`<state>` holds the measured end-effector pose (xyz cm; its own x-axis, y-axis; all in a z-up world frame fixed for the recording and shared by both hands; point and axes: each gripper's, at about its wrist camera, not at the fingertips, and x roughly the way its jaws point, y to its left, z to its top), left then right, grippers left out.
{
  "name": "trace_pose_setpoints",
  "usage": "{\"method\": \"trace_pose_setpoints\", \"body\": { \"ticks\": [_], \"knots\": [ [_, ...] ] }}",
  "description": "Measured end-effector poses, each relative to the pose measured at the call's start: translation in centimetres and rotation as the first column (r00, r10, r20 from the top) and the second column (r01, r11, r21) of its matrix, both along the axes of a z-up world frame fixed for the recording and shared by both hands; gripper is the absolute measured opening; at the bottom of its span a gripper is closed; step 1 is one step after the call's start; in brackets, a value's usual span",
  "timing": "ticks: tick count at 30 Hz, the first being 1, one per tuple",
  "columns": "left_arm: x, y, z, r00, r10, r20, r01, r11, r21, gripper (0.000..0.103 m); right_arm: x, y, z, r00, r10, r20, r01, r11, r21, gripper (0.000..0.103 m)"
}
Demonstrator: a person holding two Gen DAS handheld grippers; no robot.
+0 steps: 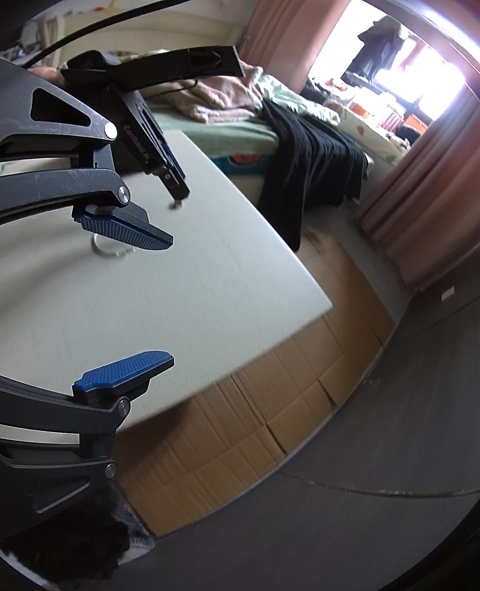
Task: Organize jewelry
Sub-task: 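Move the left tool to the small silver ring and grasp it, then drop the small ring into the box with the left tool while the right tool grasps the silver hoop bracelet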
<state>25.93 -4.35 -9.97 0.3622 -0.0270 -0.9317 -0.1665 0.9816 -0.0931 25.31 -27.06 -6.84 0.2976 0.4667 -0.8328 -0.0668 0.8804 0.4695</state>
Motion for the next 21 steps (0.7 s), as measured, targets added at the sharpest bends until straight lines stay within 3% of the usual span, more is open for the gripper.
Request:
{"method": "trace_pose_setpoints", "body": {
  "ticks": [3,6,10,14,17,21],
  "knots": [
    [0.2,-0.1,-0.8,1.0,0.001,-0.015,0.0,1.0,0.024,0.029,0.2,-0.4,-0.1,1.0,-0.01,-0.002,0.01,1.0,-0.004,0.058],
    [0.2,-0.2,-1.4,1.0,0.003,-0.005,-0.002,0.999,0.053,0.013,0.0,-0.2,-0.1,1.0,-0.002,-0.002,0.002,1.0,-0.008,0.058],
    [-0.4,0.1,-0.9,1.0,-0.002,-0.011,0.002,1.0,0.008,0.013,-0.1,0.6,0.0,1.0,0.016,0.003,-0.016,1.0,0.001,0.058],
    [-1.7,0.7,1.0,1.0,-0.002,0.02,0.002,1.0,0.01,0.013,-0.3,2.1,0.2,0.997,0.074,0.012,-0.074,0.997,0.021,0.057],
    [-2.7,1.5,2.4,0.999,0.014,0.039,-0.014,1.0,0.005,0.013,-0.5,3.8,0.0,0.99,0.141,0.012,-0.141,0.99,0.0,0.052],
    [-4.0,2.1,4.0,0.998,0.018,0.06,-0.018,1.0,0.001,0.013,-0.7,5.1,-0.6,0.984,0.178,0.01,-0.177,0.984,-0.027,0.036]
  ]
}}
